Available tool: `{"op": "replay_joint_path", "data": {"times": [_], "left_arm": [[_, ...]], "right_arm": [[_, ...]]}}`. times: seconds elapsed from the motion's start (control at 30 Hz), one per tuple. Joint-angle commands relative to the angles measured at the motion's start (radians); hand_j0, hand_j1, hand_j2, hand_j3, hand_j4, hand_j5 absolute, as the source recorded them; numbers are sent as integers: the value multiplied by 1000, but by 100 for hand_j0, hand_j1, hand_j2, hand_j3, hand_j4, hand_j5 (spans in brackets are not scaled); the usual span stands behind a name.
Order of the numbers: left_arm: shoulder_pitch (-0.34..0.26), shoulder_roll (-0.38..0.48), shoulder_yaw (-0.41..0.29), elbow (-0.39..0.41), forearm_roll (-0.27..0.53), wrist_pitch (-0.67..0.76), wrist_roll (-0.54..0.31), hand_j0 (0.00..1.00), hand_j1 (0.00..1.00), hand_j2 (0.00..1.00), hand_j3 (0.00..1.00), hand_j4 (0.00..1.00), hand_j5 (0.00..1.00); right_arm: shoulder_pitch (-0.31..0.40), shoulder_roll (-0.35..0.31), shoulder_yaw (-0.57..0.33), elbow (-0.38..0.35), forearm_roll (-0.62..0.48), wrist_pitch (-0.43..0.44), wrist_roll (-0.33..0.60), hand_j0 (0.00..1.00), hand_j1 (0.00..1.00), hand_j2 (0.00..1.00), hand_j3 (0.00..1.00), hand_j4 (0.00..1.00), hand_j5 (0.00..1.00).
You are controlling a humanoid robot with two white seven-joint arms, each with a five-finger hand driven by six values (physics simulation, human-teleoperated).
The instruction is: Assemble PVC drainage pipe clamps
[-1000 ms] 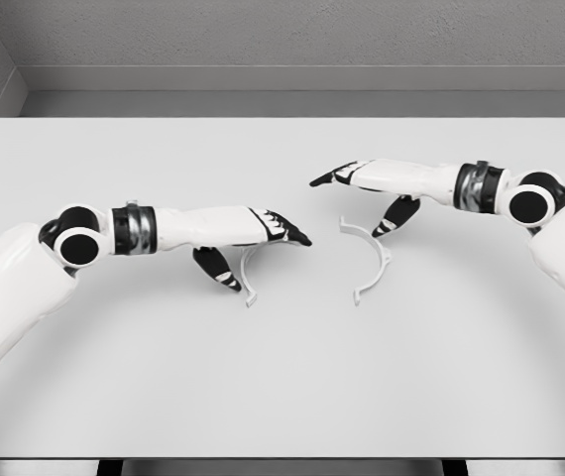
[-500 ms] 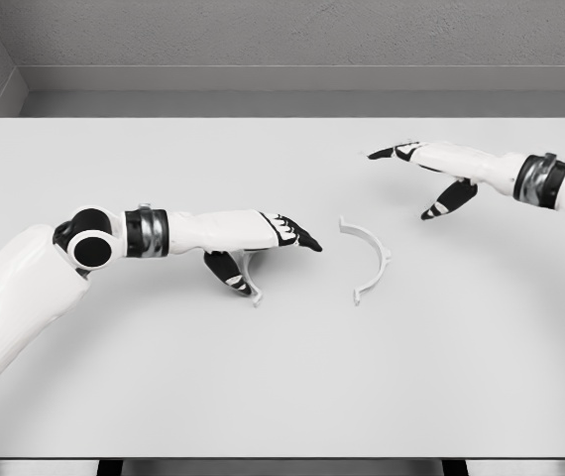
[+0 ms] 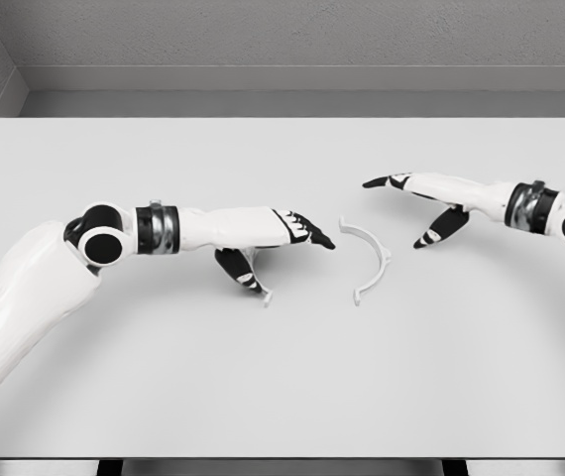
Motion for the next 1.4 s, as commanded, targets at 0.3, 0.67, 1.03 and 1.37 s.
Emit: {"op": "replay_joint_path", "data": {"times": [0.3, 0.67, 1.03, 1.37], "left_arm": [[-2, -11, 5, -2, 7, 2, 1, 100, 100, 100, 100, 100, 100], [26, 44, 48, -12, 8, 2, 1, 100, 100, 100, 100, 100, 100], [-5, -5, 105, 164, -16, 2, 1, 100, 100, 100, 100, 100, 100], [-12, -38, 99, 169, -16, 2, 1, 100, 100, 100, 100, 100, 100]], "right_arm": [[0, 14, 25, 7, -26, 3, 0, 100, 100, 100, 100, 100, 100], [-8, 22, 42, -25, -60, 3, 0, 100, 100, 100, 100, 100, 100], [-8, 25, 69, -18, -60, 3, 0, 100, 100, 100, 100, 100, 100], [-11, 30, 80, -27, -60, 3, 0, 100, 100, 100, 100, 100, 100]]}}
